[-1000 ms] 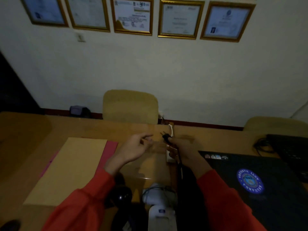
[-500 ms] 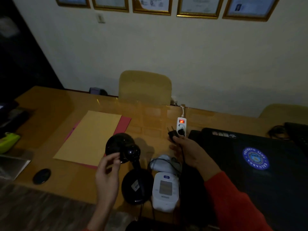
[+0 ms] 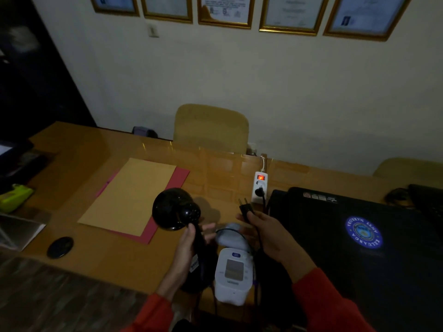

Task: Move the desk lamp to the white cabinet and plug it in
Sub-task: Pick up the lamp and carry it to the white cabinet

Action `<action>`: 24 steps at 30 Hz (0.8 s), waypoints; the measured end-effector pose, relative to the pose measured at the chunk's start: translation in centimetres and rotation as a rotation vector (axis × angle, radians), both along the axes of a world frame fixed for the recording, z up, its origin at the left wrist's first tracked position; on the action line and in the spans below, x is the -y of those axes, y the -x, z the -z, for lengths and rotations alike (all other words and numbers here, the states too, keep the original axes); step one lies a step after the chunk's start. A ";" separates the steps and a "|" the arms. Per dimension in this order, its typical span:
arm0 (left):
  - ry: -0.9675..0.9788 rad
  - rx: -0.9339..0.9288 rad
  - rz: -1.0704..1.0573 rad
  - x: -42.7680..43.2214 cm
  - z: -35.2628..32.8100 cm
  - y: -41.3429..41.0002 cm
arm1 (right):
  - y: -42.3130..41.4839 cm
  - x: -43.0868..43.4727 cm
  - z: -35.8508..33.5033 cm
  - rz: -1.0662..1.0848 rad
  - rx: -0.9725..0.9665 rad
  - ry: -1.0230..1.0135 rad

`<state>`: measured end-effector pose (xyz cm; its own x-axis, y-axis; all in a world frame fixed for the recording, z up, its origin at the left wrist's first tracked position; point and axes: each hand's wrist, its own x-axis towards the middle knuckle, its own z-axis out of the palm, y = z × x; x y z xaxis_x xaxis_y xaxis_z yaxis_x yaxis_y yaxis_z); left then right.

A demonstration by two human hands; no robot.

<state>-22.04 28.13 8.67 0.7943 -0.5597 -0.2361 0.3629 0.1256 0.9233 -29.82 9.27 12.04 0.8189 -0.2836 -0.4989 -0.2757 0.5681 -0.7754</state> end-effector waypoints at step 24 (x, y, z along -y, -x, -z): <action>-0.002 0.245 -0.266 -10.2 -8.4 -5.7 | -5.1 -6.7 -9.3 -0.202 0.334 0.161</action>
